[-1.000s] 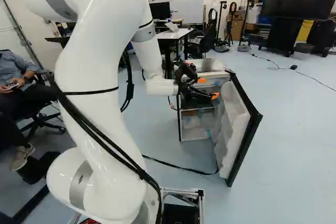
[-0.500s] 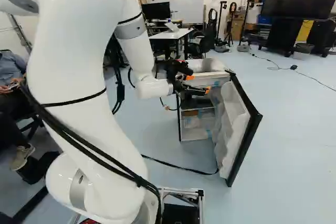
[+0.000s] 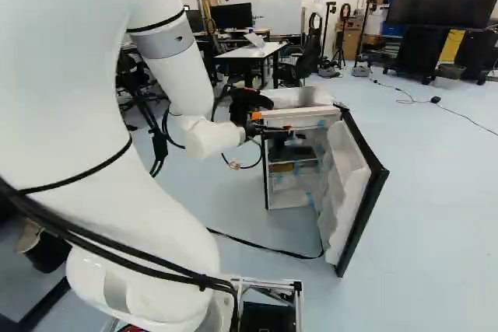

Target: Open the fridge door

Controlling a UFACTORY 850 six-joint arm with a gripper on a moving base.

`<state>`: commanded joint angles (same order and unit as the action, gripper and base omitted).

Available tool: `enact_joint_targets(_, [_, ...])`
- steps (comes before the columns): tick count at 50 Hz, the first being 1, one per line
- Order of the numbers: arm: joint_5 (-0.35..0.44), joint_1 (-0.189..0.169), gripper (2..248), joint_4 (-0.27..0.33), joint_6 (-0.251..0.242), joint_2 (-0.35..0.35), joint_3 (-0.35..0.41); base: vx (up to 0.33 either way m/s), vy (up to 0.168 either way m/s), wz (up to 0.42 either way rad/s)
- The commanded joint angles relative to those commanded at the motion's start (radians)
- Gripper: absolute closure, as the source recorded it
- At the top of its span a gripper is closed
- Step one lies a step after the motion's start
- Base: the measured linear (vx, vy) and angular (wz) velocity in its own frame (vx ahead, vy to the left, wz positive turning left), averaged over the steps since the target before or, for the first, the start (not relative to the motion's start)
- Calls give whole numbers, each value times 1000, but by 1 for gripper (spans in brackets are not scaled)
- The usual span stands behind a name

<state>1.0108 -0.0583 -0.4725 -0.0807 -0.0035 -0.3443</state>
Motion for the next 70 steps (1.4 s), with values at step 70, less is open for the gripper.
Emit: enact_joint_targets(70, [-130, 55, 3, 446, 76, 267, 243, 0, 0, 0])
